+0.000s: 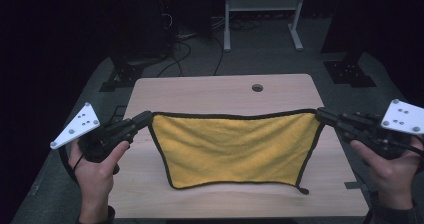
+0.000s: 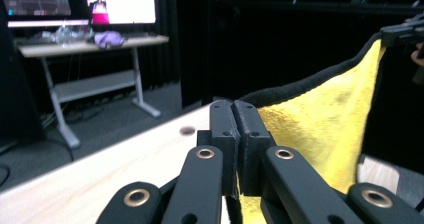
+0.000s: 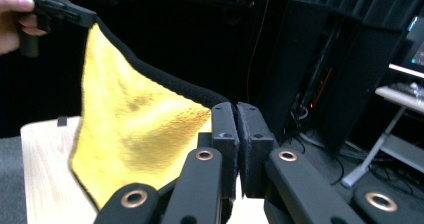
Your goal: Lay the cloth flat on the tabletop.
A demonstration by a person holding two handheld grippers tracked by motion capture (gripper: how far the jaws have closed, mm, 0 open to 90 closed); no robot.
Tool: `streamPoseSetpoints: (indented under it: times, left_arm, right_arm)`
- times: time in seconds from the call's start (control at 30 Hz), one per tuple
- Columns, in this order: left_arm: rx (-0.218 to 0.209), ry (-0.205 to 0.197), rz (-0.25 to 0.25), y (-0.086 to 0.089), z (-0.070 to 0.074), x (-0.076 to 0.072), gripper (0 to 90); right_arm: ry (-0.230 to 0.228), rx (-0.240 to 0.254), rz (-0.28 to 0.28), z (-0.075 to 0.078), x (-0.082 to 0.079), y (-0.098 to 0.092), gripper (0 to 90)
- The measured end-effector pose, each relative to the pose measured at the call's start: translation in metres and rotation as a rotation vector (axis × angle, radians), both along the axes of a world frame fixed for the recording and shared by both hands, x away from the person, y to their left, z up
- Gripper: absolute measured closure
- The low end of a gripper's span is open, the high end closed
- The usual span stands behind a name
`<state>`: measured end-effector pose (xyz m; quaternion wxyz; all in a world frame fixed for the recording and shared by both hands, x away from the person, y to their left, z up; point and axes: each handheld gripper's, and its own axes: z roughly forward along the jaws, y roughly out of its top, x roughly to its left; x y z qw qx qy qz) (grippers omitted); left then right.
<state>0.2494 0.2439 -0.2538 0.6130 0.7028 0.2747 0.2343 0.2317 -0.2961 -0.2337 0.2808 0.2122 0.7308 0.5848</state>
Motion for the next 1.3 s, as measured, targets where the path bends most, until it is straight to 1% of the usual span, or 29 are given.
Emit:
streamPoseSetpoints:
  times: [0.03, 0.07, 0.1, 0.17, 0.23, 0.27, 0.3, 0.37, 0.43, 0.47, 0.53, 0.7, 0.9, 1.1, 1.3]
  left_arm:
    - [0.011, 0.026, 0.008, -0.001, -0.007, 0.006, 87.7]
    - [0.016, 0.047, 0.011, -0.001, -0.013, 0.011, 87.7]
    - [0.024, 0.080, 0.017, -0.002, -0.022, 0.020, 87.7]
    - [0.037, 0.131, 0.028, -0.003, -0.039, 0.035, 87.7]
    - [0.051, 0.173, 0.038, -0.004, -0.054, 0.049, 87.7]
    - [0.056, 0.192, 0.038, -0.004, -0.060, 0.054, 87.7]
    - [0.062, 0.217, 0.037, -0.005, -0.070, 0.062, 87.7]
    - [0.069, 0.256, 0.044, -0.007, -0.084, 0.074, 87.7]
    - [0.074, 0.284, 0.045, -0.008, -0.098, 0.087, 87.6]
    - [0.076, 0.292, 0.047, -0.008, -0.102, 0.090, 87.7]
    - [0.078, 0.310, 0.054, -0.009, -0.111, 0.100, 87.7]
    - [0.077, 0.334, 0.071, -0.011, -0.126, 0.117, 87.7]
    - [0.077, 0.343, 0.092, -0.013, -0.133, 0.129, 87.7]
    - [0.089, 0.346, 0.119, -0.016, -0.136, 0.141, 87.7]
    - [0.100, 0.368, 0.144, -0.019, -0.143, 0.154, 87.7]
  right_arm:
    - [0.015, -0.007, -0.004, -0.004, 0.004, 0.001, 86.8]
    - [0.045, -0.013, -0.005, -0.012, 0.012, 0.002, 86.7]
    - [0.062, -0.018, -0.010, -0.017, 0.018, 0.002, 86.8]
    - [0.125, -0.023, -0.015, -0.038, 0.037, 0.002, 86.8]
    - [0.180, -0.025, -0.026, -0.058, 0.054, 0.002, 86.8]
    - [0.209, -0.033, -0.031, -0.068, 0.061, 0.003, 86.7]
    - [0.224, -0.041, -0.034, -0.075, 0.067, 0.003, 86.7]
    - [0.271, -0.061, -0.045, -0.094, 0.080, 0.005, 86.7]
    - [0.297, -0.081, -0.062, -0.108, 0.090, 0.006, 86.7]
    - [0.309, -0.084, -0.068, -0.115, 0.095, 0.007, 86.7]
    - [0.323, -0.091, -0.081, -0.124, 0.102, 0.008, 86.7]
    - [0.346, -0.110, -0.097, -0.137, 0.116, 0.011, 86.7]
    - [0.357, -0.112, -0.120, -0.148, 0.131, 0.015, 86.7]
    - [0.375, -0.099, -0.139, -0.153, 0.146, 0.016, 86.7]
    - [0.399, -0.096, -0.155, -0.161, 0.165, 0.020, 86.6]
